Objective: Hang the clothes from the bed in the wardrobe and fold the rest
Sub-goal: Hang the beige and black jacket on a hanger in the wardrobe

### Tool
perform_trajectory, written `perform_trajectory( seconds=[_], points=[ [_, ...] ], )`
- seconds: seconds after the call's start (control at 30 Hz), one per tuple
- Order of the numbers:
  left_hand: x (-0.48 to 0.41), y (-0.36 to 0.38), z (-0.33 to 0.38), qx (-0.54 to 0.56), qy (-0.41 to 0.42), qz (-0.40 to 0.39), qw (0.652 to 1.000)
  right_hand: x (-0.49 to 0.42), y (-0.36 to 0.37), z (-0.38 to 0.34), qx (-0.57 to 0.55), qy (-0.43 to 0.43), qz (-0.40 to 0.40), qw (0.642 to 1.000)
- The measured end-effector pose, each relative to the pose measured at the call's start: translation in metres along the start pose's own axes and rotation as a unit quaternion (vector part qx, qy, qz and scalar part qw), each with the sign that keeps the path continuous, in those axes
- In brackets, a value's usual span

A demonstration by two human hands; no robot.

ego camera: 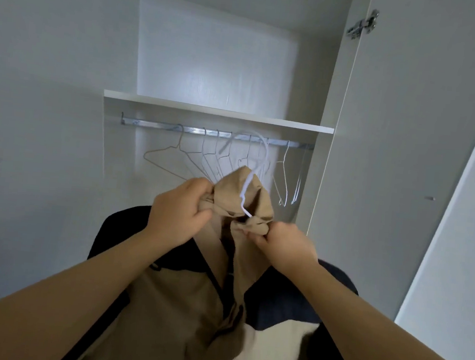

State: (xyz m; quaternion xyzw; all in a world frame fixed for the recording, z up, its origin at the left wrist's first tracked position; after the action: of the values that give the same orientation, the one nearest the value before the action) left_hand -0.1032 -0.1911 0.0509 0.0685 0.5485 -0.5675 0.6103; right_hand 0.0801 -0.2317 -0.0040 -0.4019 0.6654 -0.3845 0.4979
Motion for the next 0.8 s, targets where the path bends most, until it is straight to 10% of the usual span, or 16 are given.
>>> perform_trajectory(
  seconds=[0.33,0.47,0.67,0.8],
  points=[
    [-0.003,0.024,-0.015,-0.115,0.030,-0.135,0.984,-0.014,0.018,0.019,-0.181,0.078,0.005,0.980],
    [0.004,-0.001,-0.022,-0.148,-0.040,-0.056,0.987,-0.015,0.017,0.044,-0.215,0.126,0.032,0.968],
    [0.044,0.043,0.020,0.090,-0.067,-0.106,0.988,-0.016,0.027,0.043,-0.236,0.142,0.060,0.959],
    [0.050,0.075,0.022,0.296,-0.098,-0.268,0.911,-0.014,0.017,0.053,-0.252,0.126,0.087,0.956]
  ],
)
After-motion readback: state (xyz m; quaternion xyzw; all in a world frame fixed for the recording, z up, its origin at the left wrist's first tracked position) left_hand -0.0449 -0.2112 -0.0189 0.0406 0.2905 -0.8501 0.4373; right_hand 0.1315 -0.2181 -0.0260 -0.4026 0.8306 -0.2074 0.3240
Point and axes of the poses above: each hand's wrist, its own x-axis away from the middle knuckle, its own y-axis out of the palm, z = x × y, the point moved 10 cm from there along -x, towards the middle knuckle, and after that the axes turned 5 degrees about -y, right-handed, at the moved point
